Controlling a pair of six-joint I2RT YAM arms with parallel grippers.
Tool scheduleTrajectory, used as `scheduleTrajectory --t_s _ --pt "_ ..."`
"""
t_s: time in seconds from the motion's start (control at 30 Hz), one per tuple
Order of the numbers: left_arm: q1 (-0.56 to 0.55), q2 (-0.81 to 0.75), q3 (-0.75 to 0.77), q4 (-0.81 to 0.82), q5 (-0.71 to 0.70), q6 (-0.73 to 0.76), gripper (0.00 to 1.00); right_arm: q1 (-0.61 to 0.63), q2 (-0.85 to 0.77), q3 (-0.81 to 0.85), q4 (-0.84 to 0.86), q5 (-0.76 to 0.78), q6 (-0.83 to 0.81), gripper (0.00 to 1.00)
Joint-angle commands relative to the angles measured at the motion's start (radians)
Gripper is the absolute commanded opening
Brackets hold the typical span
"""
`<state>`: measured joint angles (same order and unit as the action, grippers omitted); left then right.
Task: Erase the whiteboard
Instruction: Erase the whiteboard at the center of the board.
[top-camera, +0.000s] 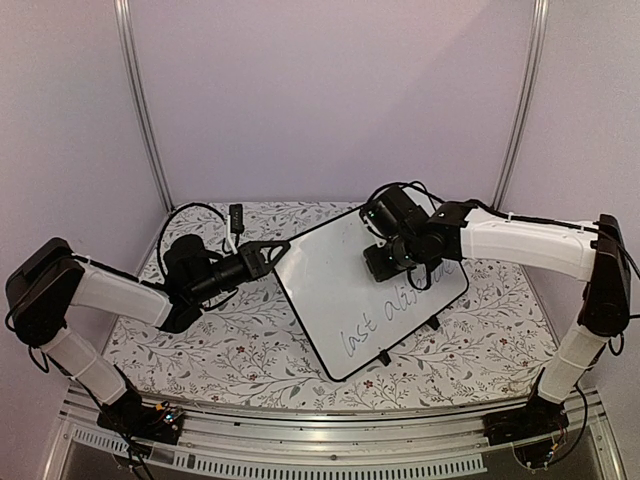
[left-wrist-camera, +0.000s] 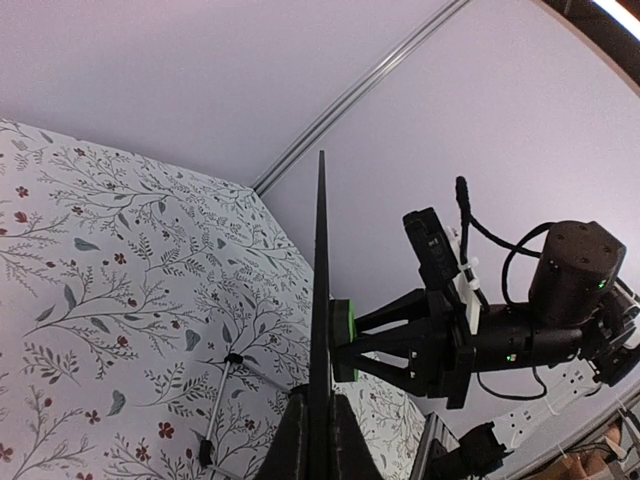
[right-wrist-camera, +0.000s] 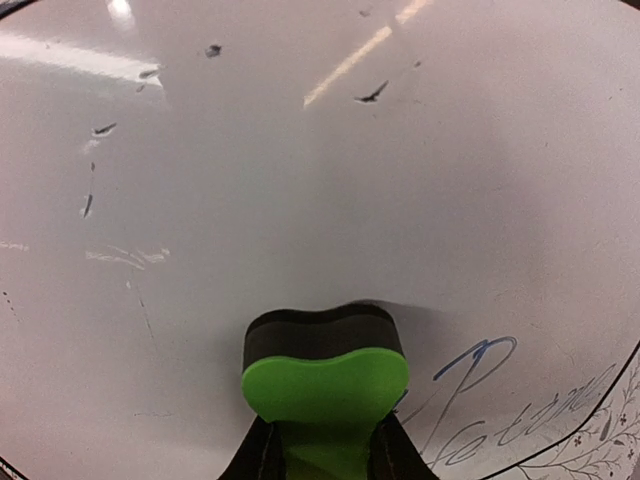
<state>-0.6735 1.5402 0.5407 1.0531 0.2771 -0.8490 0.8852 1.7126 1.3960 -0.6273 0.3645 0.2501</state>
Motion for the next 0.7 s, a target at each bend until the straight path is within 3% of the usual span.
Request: scheduleTrajectory --t_s 0.0,0.37,0.67 --pt "-0.032 0.017 0.010 -0.022 0.067 0.027 0.00 -0.013 0.029 -0.040 0.013 -0.019 0.008 0.00" --pt "-0.031 0.024 0.012 -0.019 0.070 0.024 0.00 -0.005 -0.113 -0.245 -0.002 -0.074 0.094 0.00" --pt "-0.033 0.025 0.012 -0.016 0.072 0.024 0.00 -0.006 -0.079 -0.143 -0.001 -0.021 0.054 0.00"
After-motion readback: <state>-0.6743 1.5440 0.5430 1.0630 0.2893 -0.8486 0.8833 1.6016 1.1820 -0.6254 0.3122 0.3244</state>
